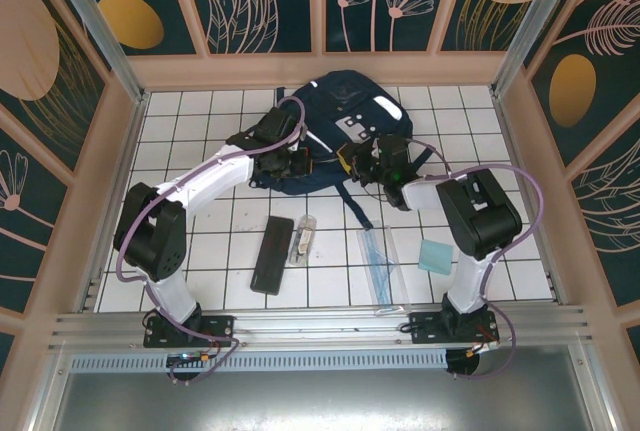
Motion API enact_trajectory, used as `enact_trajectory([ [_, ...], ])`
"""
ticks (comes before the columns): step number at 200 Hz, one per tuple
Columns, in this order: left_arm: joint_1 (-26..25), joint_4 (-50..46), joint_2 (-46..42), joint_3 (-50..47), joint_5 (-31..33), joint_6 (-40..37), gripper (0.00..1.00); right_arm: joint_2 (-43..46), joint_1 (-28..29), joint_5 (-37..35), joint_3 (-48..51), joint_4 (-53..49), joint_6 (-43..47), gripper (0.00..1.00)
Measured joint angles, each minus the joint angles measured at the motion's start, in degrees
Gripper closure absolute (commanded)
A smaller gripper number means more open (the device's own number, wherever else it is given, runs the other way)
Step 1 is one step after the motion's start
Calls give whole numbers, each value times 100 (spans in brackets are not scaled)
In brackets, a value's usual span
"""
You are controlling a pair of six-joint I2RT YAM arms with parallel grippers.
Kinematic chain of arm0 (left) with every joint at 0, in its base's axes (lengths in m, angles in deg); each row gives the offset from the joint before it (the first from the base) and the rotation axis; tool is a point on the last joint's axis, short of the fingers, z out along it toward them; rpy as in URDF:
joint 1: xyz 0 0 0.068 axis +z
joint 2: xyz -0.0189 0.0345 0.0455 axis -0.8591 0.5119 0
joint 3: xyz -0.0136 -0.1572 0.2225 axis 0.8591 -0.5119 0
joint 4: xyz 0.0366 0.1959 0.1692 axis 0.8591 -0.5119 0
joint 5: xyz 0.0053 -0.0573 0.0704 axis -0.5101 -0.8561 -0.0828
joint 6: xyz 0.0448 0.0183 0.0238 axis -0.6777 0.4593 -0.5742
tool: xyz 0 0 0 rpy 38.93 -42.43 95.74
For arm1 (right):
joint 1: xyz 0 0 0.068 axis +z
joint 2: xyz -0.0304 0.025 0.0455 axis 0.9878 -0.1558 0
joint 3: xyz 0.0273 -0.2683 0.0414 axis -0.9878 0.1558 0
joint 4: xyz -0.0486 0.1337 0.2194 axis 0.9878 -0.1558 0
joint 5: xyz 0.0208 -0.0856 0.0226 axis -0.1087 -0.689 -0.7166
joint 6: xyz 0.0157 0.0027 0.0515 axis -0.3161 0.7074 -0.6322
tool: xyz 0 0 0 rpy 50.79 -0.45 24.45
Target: Pack books, pencil case, and school supplies into a backpack
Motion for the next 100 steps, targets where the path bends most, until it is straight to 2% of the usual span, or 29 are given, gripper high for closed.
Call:
enact_trajectory([
  [61, -262, -55, 11, -111, 1346, -1145, 100, 127, 42, -44, 0, -61, 15, 100],
  [100, -275, 186, 7, -411, 1582, -1600, 100, 179, -35, 166, 0, -199, 216, 100],
])
